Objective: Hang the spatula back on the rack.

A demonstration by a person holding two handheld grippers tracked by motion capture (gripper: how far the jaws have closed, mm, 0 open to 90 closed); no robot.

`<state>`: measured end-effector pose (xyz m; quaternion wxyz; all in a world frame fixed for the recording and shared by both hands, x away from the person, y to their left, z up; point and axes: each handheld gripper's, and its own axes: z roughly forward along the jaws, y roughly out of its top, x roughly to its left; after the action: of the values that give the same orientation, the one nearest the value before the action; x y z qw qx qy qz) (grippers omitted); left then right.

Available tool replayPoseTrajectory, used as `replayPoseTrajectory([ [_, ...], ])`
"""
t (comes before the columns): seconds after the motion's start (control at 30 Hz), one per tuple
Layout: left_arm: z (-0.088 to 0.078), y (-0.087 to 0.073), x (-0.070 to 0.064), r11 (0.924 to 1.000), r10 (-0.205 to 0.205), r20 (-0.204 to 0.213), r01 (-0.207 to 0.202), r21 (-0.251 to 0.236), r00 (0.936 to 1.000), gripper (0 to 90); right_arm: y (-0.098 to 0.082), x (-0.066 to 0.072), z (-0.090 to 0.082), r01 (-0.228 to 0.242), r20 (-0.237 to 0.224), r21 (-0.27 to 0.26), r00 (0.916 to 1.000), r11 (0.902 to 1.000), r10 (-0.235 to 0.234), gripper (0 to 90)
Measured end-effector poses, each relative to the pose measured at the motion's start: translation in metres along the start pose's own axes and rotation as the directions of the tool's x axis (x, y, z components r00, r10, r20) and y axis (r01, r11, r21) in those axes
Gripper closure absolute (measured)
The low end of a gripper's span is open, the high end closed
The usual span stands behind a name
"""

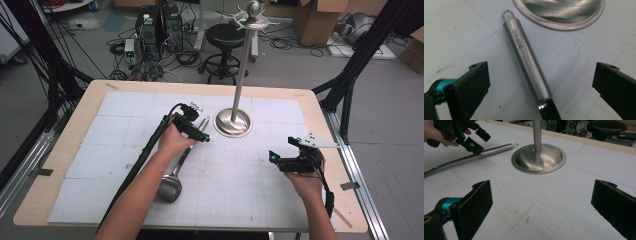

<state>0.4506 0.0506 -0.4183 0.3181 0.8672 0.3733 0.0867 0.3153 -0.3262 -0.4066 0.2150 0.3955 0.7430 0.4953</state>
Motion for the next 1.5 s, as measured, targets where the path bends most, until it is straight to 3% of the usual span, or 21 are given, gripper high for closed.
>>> replayPoseTrajectory([
  [0.2,0.004,-0.001,0.001,0.9997,-0.011,-0.003,0.011,0.021,0.9999,4.7,0.0,0.0,0.0,0.001,-0.002,0.002,1.0,1.0,-0.001,2.6],
  [0.4,0.005,-0.002,0.001,0.999,-0.03,0.007,0.03,0.035,0.9995,20.9,-0.001,0.001,0.001,0.006,0.001,0.012,1.0,0.9999,-0.006,2.6],
  [0.47,0.005,-0.001,0.0,0.9989,-0.031,0.008,0.03,0.036,0.9995,21.9,-0.001,0.0,0.001,0.007,0.002,0.014,1.0,0.9999,-0.007,2.6],
  [0.87,0.01,-0.002,-0.003,0.9971,-0.024,-0.057,0.028,0.07,0.9981,34.9,-0.001,0.0,0.001,0.008,0.0,0.012,1.0,0.9999,-0.008,2.6],
  [1.07,0.011,0.0,-0.008,0.9956,0.007,-0.095,0.002,0.094,0.9955,38.2,-0.002,0.0,0.001,0.007,-0.001,0.015,1.0,0.9999,-0.007,2.6],
  [1.5,0.01,0.003,-0.015,0.9937,0.009,-0.094,0.001,0.112,0.9955,51.6,-0.003,-0.002,0.002,0.007,-0.001,0.022,1.0,0.9997,-0.007,2.6],
])
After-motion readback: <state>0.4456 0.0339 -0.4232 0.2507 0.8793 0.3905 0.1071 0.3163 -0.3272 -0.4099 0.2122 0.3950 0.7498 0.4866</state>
